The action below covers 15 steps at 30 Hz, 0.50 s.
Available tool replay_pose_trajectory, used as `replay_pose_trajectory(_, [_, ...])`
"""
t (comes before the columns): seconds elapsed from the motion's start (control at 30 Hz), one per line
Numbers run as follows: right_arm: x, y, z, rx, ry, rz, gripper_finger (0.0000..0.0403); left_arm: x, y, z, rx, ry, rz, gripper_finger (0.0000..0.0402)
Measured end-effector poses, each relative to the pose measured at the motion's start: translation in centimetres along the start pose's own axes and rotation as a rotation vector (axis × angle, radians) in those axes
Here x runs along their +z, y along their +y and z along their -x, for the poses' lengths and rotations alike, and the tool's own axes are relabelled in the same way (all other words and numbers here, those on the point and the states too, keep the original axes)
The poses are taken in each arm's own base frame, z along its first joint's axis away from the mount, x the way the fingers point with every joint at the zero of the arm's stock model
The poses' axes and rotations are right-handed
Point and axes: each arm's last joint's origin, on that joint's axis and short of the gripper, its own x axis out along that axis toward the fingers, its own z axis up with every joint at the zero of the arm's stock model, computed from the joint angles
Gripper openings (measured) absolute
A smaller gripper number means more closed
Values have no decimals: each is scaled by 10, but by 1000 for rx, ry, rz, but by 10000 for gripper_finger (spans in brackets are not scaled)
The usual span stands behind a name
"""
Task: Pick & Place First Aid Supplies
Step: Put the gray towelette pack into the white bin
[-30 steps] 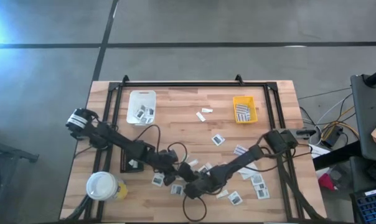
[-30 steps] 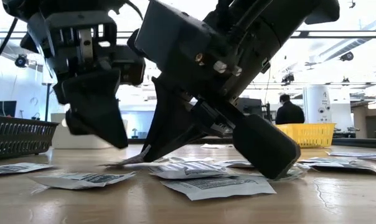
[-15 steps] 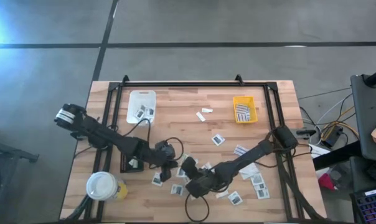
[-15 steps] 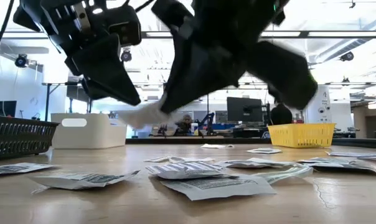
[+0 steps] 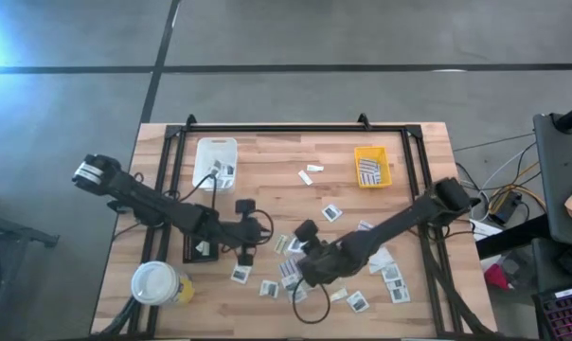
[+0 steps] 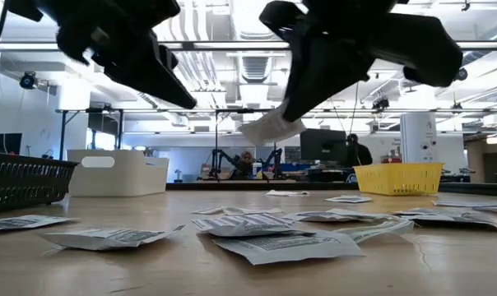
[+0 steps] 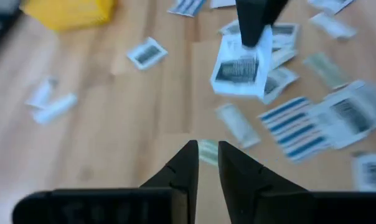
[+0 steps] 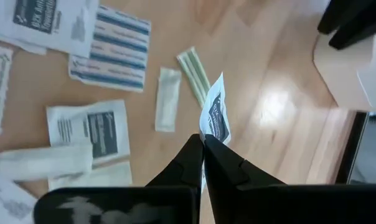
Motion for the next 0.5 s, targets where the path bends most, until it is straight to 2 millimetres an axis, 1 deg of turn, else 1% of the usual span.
replay_pose_trajectory(0.1, [-15,-7,7,-2,5,-23,8,1,2,0,58,-4,-109,65])
replay_pose_trajectory(0.2, [-30,-17,14,-12,3,-85,8,1,5,0,105,-1,-166,65])
replay_pose_trajectory(0.37, [-50,-25,25,-38,-54,-218,8,2,6,-1,113,-9,-173,65])
replay_pose_trajectory(0.5, [-56,-24,28,-26,-191,-279,8,3,6,-2,112,-20,-170,65])
